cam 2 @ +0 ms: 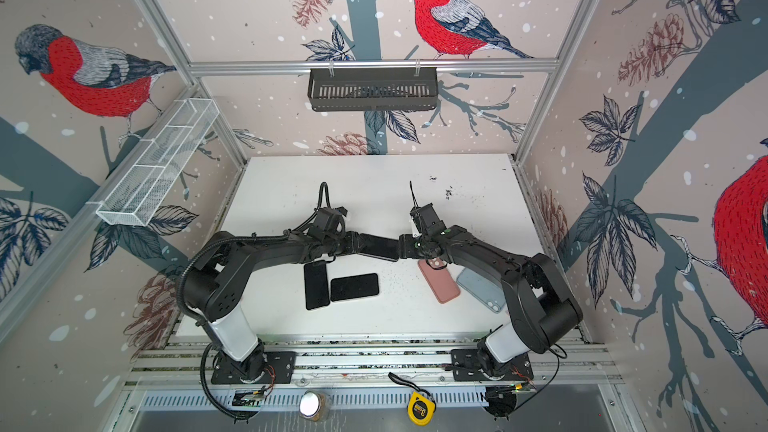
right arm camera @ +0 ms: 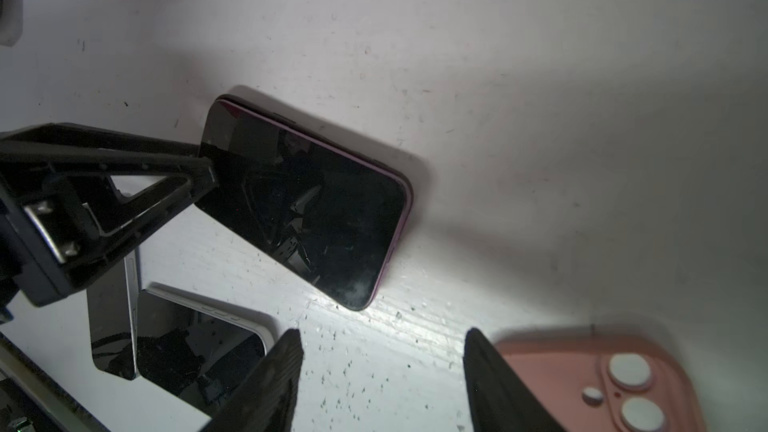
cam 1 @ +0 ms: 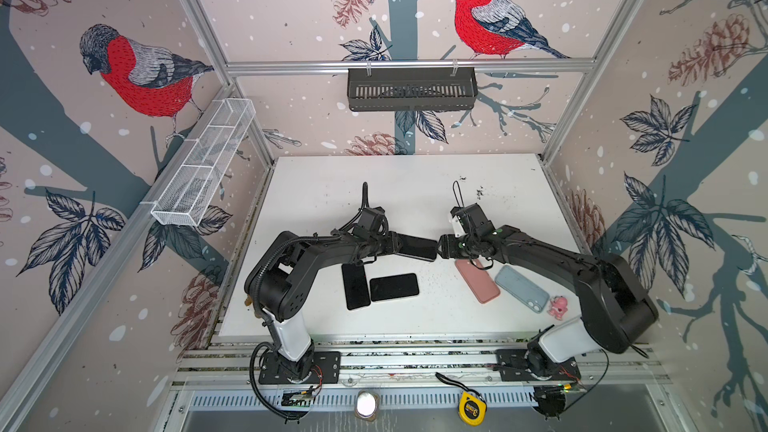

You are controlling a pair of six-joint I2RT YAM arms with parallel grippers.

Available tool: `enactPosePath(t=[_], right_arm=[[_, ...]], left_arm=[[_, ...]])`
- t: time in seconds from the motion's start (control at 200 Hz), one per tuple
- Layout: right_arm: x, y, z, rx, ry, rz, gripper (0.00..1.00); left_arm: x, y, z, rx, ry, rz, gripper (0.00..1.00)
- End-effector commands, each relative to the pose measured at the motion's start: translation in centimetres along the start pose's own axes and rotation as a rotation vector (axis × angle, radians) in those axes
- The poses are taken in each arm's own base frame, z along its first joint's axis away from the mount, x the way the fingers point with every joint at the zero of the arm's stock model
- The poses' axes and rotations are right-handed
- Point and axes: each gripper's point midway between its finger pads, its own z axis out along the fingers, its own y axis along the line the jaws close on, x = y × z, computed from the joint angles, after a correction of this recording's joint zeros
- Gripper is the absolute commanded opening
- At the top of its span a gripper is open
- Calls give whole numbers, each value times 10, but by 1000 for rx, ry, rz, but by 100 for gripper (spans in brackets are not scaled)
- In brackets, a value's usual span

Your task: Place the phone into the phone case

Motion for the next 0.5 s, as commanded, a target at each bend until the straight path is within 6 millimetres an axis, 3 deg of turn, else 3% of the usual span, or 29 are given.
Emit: enactPosePath(t=[0.0, 0.225, 0.495], right_arm=[[-3, 6, 9, -43, 1, 4, 62], [3, 9, 28, -82, 37, 33, 59], [7, 17, 32, -133, 47, 52, 50]], left_arm=[[29, 32, 0, -143, 98, -55, 40], [31, 33, 0, -145, 101, -61, 35], [35, 36, 8, -157, 140, -67, 24]])
